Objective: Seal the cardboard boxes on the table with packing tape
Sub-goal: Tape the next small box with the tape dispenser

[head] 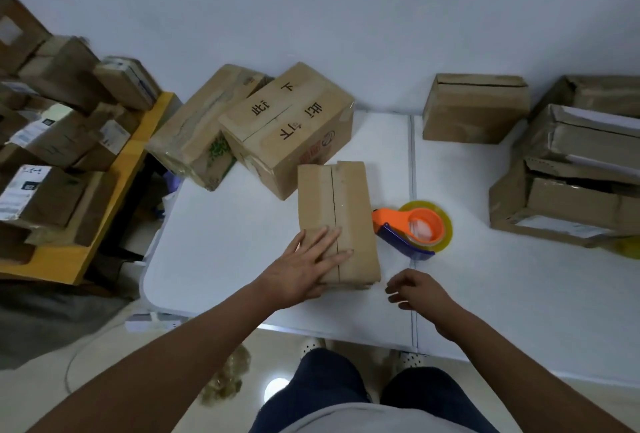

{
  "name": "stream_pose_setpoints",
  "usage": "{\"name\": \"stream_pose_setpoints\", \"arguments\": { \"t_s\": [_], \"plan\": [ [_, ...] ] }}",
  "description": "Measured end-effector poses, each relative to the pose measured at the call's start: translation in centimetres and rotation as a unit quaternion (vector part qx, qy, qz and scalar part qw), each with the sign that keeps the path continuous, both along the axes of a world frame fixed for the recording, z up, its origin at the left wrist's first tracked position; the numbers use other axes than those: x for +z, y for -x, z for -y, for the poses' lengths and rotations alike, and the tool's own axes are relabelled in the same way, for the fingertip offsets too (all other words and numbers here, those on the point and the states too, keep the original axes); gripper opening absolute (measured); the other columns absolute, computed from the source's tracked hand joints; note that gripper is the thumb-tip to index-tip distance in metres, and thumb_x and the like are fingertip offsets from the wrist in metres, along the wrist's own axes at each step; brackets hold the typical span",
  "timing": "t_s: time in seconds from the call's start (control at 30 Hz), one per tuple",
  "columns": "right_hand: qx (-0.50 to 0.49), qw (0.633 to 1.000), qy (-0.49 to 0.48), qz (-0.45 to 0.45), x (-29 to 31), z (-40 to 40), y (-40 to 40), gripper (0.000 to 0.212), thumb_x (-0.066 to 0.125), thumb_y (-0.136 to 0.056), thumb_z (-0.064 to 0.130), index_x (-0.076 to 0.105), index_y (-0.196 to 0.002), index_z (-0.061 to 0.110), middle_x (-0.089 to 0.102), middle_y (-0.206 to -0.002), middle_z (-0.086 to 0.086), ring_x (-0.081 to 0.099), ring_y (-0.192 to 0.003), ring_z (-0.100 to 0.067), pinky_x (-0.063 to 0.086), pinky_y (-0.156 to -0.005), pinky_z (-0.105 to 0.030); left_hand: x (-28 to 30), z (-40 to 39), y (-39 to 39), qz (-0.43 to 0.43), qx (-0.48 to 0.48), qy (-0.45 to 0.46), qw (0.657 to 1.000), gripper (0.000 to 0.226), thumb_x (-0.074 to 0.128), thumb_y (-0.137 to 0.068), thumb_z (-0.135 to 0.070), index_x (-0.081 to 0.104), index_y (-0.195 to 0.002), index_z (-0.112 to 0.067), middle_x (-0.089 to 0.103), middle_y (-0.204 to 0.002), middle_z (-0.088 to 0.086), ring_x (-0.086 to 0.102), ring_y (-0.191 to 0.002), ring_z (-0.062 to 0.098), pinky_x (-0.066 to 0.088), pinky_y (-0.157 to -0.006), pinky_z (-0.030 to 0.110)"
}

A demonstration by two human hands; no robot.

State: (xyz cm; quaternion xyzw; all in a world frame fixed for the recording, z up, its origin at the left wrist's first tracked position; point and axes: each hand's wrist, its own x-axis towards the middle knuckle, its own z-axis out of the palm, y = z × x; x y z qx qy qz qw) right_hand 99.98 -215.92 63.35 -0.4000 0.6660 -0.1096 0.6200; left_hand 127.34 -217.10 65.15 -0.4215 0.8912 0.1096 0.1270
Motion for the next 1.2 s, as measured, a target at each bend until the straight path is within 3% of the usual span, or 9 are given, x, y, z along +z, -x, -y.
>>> {"name": "stream_pose_setpoints", "arguments": {
  "t_s": [0.13,0.3,0.4,0.6,0.7,0.87,1.0,1.13,1.2],
  "plan": [
    [0.040,0.999,-0.010,0.013,1.1,-0.6,-1.3,0.040,0.040,-0.087,-0.008,0.075,-0.079,0.009,0.075,-0.088,-0.005,0.069,-0.091,-0.019,0.054,-0.080,-0.028,-0.4,0.7,-0.3,-0.048,0.044,-0.030,0.997,0.096,0.056,-0.097,-0.046,-0.016,-0.156,-0.022,-0.023,-0.163,0.002,-0.015,-0.152,0.017,0.003,-0.124,0.045],
    [0.071,0.992,-0.015,0.105,1.6,-1.6,-6.7,0.030,0.048,-0.095,0.005,0.076,-0.098,0.017,0.073,-0.104,0.005,0.067,-0.097,-0.013,0.051,-0.080,-0.021,-0.8,0.6,-0.1,-0.030,0.051,-0.027,0.998,0.110,0.066,-0.092,-0.033,-0.026,-0.148,-0.014,-0.027,-0.160,0.001,-0.022,-0.149,0.016,-0.009,-0.123,0.040],
    [-0.025,0.991,-0.023,0.130,0.9,-0.8,-8.6,0.024,0.065,-0.089,0.010,0.065,-0.113,0.011,0.070,-0.108,-0.005,0.066,-0.097,-0.018,0.053,-0.081,-0.027,-0.7,0.5,-0.2,-0.033,0.049,-0.031,0.998,0.106,0.066,-0.091,-0.023,-0.020,-0.151,-0.012,-0.020,-0.163,0.005,-0.023,-0.148,0.015,-0.007,-0.124,0.041],
    [-0.070,0.994,-0.076,0.026,-1.4,0.0,-7.8,0.020,0.059,-0.094,0.015,0.064,-0.109,0.003,0.073,-0.095,-0.009,0.068,-0.073,-0.016,0.048,-0.061,-0.024,-0.7,0.7,-1.0,-0.025,0.043,-0.005,0.999,0.102,0.062,-0.093,-0.015,-0.019,-0.154,-0.010,-0.024,-0.163,0.005,-0.032,-0.144,0.014,-0.015,-0.120,0.034],
    [-0.068,0.996,-0.053,-0.026,-1.3,-0.2,-5.9,0.019,0.052,-0.094,0.007,0.071,-0.097,0.004,0.073,-0.086,-0.010,0.063,-0.061,-0.015,0.043,-0.055,-0.022,-0.9,0.3,-2.4,-0.023,0.039,0.011,0.999,0.103,0.062,-0.092,-0.013,-0.021,-0.153,-0.011,-0.026,-0.162,0.004,-0.029,-0.147,0.016,-0.009,-0.122,0.037],
    [-0.146,0.960,0.184,-0.154,-0.6,1.5,-3.4,0.024,0.046,-0.094,0.005,0.070,-0.095,0.013,0.069,-0.094,-0.007,0.061,-0.075,-0.022,0.047,-0.065,-0.032,-0.4,0.1,-2.0,-0.042,0.034,-0.005,0.999,0.099,0.056,-0.096,-0.049,-0.015,-0.156,-0.013,-0.019,-0.163,0.002,-0.021,-0.149,0.015,-0.006,-0.124,0.037],
    [-0.021,0.898,0.335,-0.286,-1.5,5.2,-1.7,0.024,0.057,-0.091,0.006,0.061,-0.115,0.005,0.058,-0.115,-0.014,0.053,-0.104,-0.030,0.046,-0.086,-0.041,-1.4,0.1,-2.2,-0.049,0.028,0.032,0.998,0.086,0.051,-0.096,-0.051,0.009,-0.158,-0.011,0.009,-0.166,0.008,0.004,-0.152,0.022,0.011,-0.123,0.044],
    [0.126,0.907,0.230,-0.329,-3.4,7.4,-0.8,0.053,0.062,-0.092,0.034,0.045,-0.128,-0.001,0.057,-0.116,-0.019,0.056,-0.104,-0.035,0.047,-0.083,-0.042,-1.8,0.0,-2.2,-0.045,0.027,0.047,0.997,0.080,0.039,-0.094,-0.054,0.014,-0.157,-0.011,0.019,-0.164,0.009,0.015,-0.151,0.025,0.017,-0.119,0.045],
    [0.171,0.898,0.207,-0.350,-4.1,7.7,-0.6,0.054,0.057,-0.095,0.038,0.041,-0.131,0.001,0.057,-0.117,-0.018,0.058,-0.102,-0.034,0.048,-0.080,-0.042,-2.0,0.0,-2.2,-0.045,0.031,0.047,0.997,0.080,0.037,-0.094,-0.054,0.013,-0.157,-0.011,0.017,-0.164,0.009,0.013,-0.151,0.025,0.014,-0.120,0.044]
  ]
}}
